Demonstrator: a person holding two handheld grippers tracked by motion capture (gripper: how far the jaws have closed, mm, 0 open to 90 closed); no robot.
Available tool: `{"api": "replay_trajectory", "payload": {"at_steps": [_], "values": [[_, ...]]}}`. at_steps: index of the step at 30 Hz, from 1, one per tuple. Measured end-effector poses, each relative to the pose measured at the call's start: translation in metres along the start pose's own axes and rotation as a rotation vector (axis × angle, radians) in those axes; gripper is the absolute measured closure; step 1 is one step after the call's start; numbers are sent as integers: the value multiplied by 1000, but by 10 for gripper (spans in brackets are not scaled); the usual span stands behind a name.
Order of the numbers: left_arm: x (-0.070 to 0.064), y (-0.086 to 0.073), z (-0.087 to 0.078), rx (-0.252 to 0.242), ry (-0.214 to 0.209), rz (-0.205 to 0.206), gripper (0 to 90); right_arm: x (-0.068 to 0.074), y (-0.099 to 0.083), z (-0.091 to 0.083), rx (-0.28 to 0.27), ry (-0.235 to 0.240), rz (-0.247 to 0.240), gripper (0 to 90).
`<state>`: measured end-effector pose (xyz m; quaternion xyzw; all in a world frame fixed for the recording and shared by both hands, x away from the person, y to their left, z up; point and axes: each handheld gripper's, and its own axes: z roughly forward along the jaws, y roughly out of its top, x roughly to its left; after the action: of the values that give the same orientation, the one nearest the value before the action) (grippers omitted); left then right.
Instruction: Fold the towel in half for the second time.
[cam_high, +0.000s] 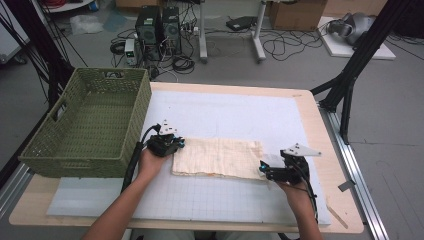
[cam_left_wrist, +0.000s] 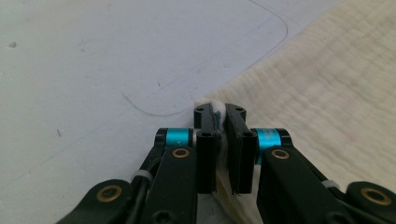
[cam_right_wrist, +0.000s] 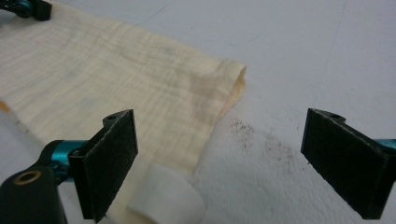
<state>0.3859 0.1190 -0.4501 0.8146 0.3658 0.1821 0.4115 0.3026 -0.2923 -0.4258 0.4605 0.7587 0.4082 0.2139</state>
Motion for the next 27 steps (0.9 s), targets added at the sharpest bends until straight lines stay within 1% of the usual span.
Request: {"api": "replay_trajectory", "payload": {"at_steps": [2,4,8,9,10,11,13,14,16,18,20,21,22,23,24,26,27], "values": [[1,-1,-1,-5,-6,-11,838,-2,8,8,15,5,2,101],[2,-1,-3,-18,-13,-24,841,-5,16,14,18,5,4,101],[5,-4,-7,-54,-34,-62,842,-10,29,24,28,4,15,101],[6,-4,-7,-63,-38,-74,841,-12,31,27,36,2,9,101],[7,-4,-8,-64,-43,-71,841,-13,34,30,45,-2,5,101],[7,-5,-9,-74,-46,-81,842,-14,35,33,54,-6,8,101],[7,-6,-11,-83,-48,-87,841,-17,39,42,91,0,-9,101],[8,-6,-12,-86,-49,-83,841,-18,40,45,95,7,-9,102],[8,-7,-12,-94,-51,-92,842,-20,42,51,90,3,10,102],[8,-7,-13,-96,-53,-88,842,-21,43,57,105,-12,21,102],[8,-7,-13,-96,-53,-91,841,-22,45,64,124,-11,30,103],[8,-7,-14,-96,-54,-89,842,-22,46,67,131,-5,26,146],[8,-7,-14,-96,-55,-89,841,-22,47,69,136,21,25,230],[8,-7,-14,-100,-55,-92,842,-22,47,71,137,44,14,281],[8,-7,-15,-102,-57,-91,841,-21,47,74,144,44,2,310],[8,-7,-16,-100,-57,-87,841,-21,45,78,174,58,-18,414],[8,-7,-16,-100,-57,-90,841,-21,44,80,183,66,-22,432]]}}
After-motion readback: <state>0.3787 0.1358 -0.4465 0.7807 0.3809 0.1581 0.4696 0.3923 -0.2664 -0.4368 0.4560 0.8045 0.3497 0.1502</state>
